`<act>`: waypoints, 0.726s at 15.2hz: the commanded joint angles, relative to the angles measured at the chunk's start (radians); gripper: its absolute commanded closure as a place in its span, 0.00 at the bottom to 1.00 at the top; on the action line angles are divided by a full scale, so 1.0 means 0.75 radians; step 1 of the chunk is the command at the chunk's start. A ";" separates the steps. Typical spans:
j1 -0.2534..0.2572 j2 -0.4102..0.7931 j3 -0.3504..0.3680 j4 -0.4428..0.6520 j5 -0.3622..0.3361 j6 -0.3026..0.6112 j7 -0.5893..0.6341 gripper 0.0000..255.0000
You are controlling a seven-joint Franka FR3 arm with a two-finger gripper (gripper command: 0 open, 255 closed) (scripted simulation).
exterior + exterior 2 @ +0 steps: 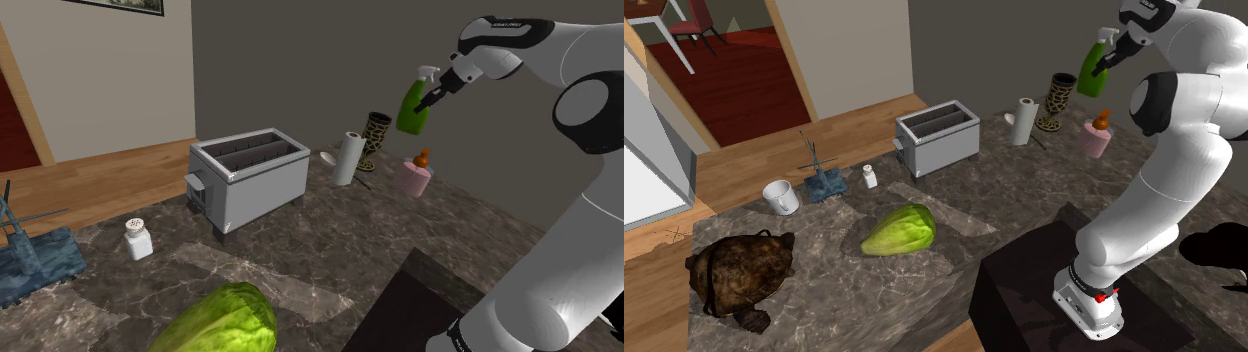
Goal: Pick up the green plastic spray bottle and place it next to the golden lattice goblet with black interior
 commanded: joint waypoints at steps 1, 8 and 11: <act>0.002 0.000 0.002 -0.037 0.006 0.037 -0.014 1.00; 0.007 -0.003 0.007 -0.162 0.026 0.152 -0.059 1.00; 0.009 0.002 0.009 -0.210 0.041 0.200 -0.081 1.00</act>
